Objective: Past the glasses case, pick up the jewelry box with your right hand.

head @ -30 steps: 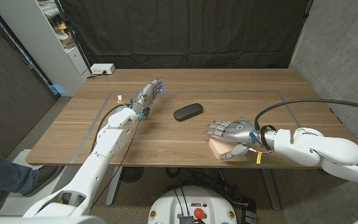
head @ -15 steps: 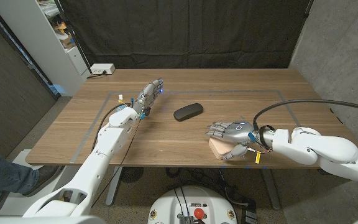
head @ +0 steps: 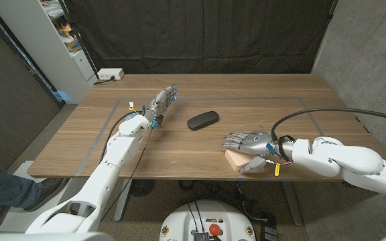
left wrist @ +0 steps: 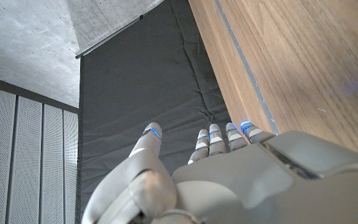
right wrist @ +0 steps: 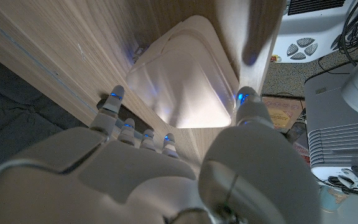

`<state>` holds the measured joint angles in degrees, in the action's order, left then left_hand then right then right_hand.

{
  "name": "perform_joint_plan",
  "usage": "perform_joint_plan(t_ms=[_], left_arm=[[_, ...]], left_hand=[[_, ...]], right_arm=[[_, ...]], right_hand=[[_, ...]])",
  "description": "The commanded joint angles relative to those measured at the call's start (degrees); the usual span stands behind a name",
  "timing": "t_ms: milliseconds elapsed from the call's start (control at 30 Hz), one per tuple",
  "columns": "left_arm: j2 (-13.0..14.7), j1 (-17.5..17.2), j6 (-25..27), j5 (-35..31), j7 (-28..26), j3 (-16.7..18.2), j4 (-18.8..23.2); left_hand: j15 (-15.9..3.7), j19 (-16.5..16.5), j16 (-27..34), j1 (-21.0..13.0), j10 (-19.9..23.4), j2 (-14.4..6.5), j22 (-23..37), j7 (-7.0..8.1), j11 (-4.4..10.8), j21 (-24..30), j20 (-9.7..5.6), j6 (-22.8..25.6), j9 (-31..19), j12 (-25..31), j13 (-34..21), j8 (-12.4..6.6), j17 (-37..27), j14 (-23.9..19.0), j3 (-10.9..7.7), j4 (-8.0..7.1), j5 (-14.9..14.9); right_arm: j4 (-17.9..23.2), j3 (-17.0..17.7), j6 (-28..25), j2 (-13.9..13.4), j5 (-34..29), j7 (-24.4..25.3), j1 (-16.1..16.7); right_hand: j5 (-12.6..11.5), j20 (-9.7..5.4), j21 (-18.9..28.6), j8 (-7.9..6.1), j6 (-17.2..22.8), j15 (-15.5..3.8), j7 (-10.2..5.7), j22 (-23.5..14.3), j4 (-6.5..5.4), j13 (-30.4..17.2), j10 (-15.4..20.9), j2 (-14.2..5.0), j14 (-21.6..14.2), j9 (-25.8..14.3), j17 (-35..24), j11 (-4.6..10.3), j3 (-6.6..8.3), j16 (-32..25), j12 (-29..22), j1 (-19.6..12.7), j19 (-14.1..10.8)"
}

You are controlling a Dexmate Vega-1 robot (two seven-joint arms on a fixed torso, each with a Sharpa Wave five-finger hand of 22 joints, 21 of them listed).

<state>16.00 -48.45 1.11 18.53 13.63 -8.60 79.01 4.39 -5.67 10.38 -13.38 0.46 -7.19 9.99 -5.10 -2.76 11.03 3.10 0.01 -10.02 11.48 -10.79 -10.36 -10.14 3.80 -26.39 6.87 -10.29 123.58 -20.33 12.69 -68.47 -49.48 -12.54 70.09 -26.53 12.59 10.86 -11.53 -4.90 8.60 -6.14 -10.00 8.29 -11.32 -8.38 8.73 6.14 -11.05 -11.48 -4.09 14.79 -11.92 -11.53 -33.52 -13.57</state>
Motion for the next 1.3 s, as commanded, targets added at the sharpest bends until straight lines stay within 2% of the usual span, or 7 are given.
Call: perform_joint_plan(t_ms=[33,367,667,1133,1167,1267,1300], left_arm=[[-0.3,0.4,-0.1,-0.1,0.3,0.0,-1.1],[-0.5,0.6,0.1,-0.3,0.4,-0.1,-1.3],[-0.5,0.6,0.3,-0.5,0.4,-0.2,-1.1],[-0.6,0.7,0.6,-0.5,0.6,-0.5,-1.0],[-0.6,0.7,0.7,-0.5,0.6,-0.5,-0.9],[-0.6,0.7,0.8,-0.5,0.6,-0.6,-0.7],[-0.6,0.7,0.8,-0.6,0.5,-0.6,-0.5]], left_hand=[[0.63,-0.2,0.3,-0.5,-0.2,-0.2,0.2,0.1,-0.26,0.3,0.26,-0.3,-0.2,0.5,-0.3,-0.23,-0.2,0.0,-0.26,-0.06,0.2],[0.67,-0.2,0.3,-0.6,-0.3,-0.2,0.3,0.11,-0.22,0.3,0.41,-0.3,-0.2,0.5,-0.3,-0.23,-0.2,0.1,-0.32,-0.05,0.2],[0.67,-0.3,0.3,-0.6,-0.3,-0.1,0.3,0.15,-0.25,0.2,0.44,-0.3,-0.2,0.5,-0.3,-0.25,-0.2,0.1,-0.34,-0.06,0.2],[0.75,-0.3,0.3,-0.6,-0.2,0.0,0.3,0.23,-0.13,0.3,0.51,-0.1,-0.2,0.5,-0.3,-0.3,-0.2,0.0,-0.34,-0.07,0.3],[0.75,-0.3,0.3,-0.6,-0.2,0.0,0.3,0.23,-0.08,0.3,0.48,-0.1,-0.2,0.5,-0.3,-0.3,-0.2,0.0,-0.33,-0.07,0.3],[0.74,-0.3,0.3,-0.6,-0.2,0.0,0.3,0.24,-0.07,0.3,0.51,-0.1,-0.2,0.5,-0.3,-0.3,-0.2,0.0,-0.32,-0.07,0.3],[0.75,-0.3,0.3,-0.6,-0.2,0.0,0.3,0.21,-0.08,0.3,0.54,-0.1,-0.2,0.5,-0.3,-0.31,-0.2,0.0,-0.32,-0.08,0.3]], right_arm=[[-0.9,-1.7,0.5,0.5,0.1,-0.9,-1.6],[-1.9,-2.2,0.9,0.7,0.2,0.1,-2.1],[-4.1,-2.6,3.8,0.7,-0.1,3.9,-3.0],[-7.7,-3.2,9.3,1.0,0.2,9.9,-4.2],[-7.8,-3.3,9.6,1.0,0.0,10.2,-4.3],[-8.2,-3.2,9.9,1.2,-0.2,11.2,-4.3],[-8.3,-3.2,10.1,1.3,-0.3,11.7,-4.2]], right_hand=[[-0.3,-0.09,0.3,-0.38,0.4,0.17,-0.39,-0.1,0.08,-0.1,0.1,0.04,-0.5,-0.1,-0.1,0.05,-0.3,-0.3,-0.2,-0.7,-0.7],[-0.6,-0.13,0.4,-0.84,2.0,-0.18,-0.5,-0.1,0.05,-0.1,1.0,-0.19,-1.4,-0.1,0.0,0.11,-0.54,-0.6,-0.6,-1.2,-1.2],[-1.5,-0.3,1.0,-2.17,7.2,-3.32,-1.73,-0.1,0.03,-0.3,5.5,-0.95,-4.7,-0.3,-0.2,1.12,-1.06,-1.8,-1.9,-3.3,-4.2],[-2.5,-0.71,2.5,-3.28,13.7,-6.19,-1.93,0.0,-0.11,-0.7,12.9,-1.66,-11.1,-0.5,-0.5,3.01,-1.72,-3.7,-3.7,-6.2,-12.3],[-2.7,-0.94,2.8,-3.54,15.1,-6.85,-1.64,0.0,-0.2,-0.8,14.6,-1.86,-12.4,-0.5,-0.6,3.68,-1.84,-4.1,-4.2,-6.6,-14.3],[-2.8,-0.87,3.1,-3.69,16.4,-7.48,-1.58,0.0,-0.26,-0.9,16.3,-1.98,-13.9,-0.6,-0.7,3.96,-2.0,-4.6,-4.5,-7.2,-16.5],[-2.8,-0.86,3.2,-3.84,17.2,-7.93,-1.1,0.1,-0.3,-0.9,17.2,-2.08,-14.5,-0.6,-0.8,4.69,-2.05,-4.8,-4.7,-7.5,-17.6]])
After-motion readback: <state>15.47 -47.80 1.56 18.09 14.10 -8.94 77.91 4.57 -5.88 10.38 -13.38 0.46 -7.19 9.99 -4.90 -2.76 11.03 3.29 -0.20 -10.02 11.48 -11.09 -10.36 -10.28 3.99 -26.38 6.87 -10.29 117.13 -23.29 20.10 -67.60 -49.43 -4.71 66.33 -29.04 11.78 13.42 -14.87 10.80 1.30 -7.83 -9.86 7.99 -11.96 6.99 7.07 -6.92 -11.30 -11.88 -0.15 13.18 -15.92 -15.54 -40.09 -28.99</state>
